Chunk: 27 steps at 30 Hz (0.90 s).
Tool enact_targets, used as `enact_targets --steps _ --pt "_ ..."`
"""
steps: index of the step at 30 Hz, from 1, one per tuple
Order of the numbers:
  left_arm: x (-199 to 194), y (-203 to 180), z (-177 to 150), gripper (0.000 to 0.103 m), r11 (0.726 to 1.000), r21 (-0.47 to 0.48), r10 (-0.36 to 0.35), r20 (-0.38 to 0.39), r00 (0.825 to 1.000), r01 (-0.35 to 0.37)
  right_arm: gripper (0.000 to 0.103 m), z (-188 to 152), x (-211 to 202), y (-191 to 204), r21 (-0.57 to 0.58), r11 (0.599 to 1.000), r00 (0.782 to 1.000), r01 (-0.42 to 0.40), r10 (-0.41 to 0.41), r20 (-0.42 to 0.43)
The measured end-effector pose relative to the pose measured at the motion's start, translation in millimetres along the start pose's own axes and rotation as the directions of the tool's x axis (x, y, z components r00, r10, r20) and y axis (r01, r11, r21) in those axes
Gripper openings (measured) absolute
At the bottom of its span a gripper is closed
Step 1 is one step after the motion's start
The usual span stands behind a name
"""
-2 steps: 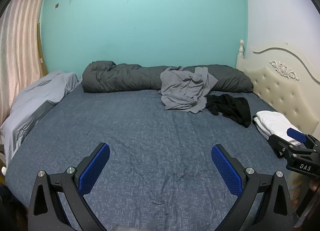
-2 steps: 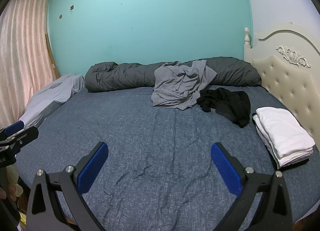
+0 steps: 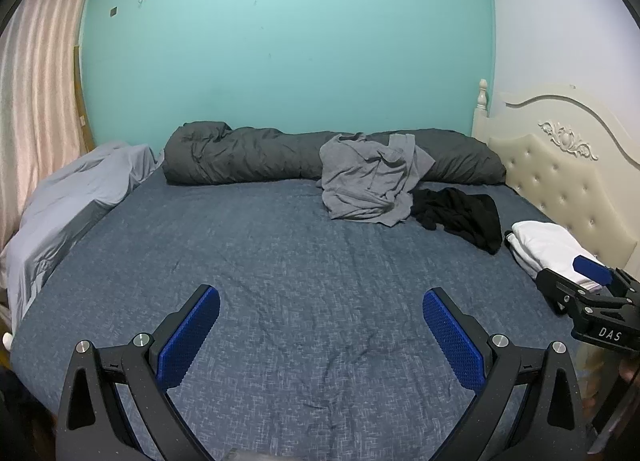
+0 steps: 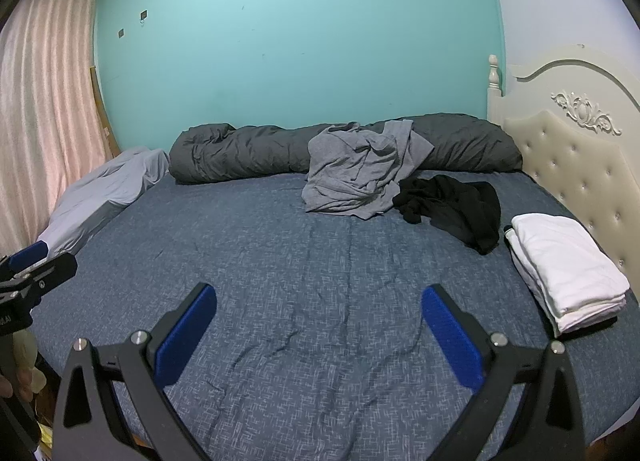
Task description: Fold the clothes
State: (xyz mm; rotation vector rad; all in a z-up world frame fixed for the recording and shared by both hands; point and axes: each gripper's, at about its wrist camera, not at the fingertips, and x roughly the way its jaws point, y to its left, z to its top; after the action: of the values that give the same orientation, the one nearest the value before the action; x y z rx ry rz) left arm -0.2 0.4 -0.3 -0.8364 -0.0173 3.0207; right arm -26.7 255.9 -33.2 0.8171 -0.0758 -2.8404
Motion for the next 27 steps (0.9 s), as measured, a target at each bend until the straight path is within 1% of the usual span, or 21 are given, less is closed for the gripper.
enact_targets --steps 4,10,27 --pt "2 -1 -1 0.103 1.000 0.008 0.003 -0.002 1.000 -0.003 0.103 -1 1 -1 0.000 1.000 1.000 0.003 -0.003 0.001" --pt "6 -12 -1 0.103 1.000 0.012 0.006 -0.003 1.000 -0.006 0.103 -3 3 -2 0.000 1.000 1.000 0.007 -0.007 0.001" --pt "2 -15 -7 0.103 1.000 -0.001 -0.005 0.006 1.000 0.005 0.103 -4 -1 -4 -0.001 1.000 1.000 0.008 -0.008 0.000"
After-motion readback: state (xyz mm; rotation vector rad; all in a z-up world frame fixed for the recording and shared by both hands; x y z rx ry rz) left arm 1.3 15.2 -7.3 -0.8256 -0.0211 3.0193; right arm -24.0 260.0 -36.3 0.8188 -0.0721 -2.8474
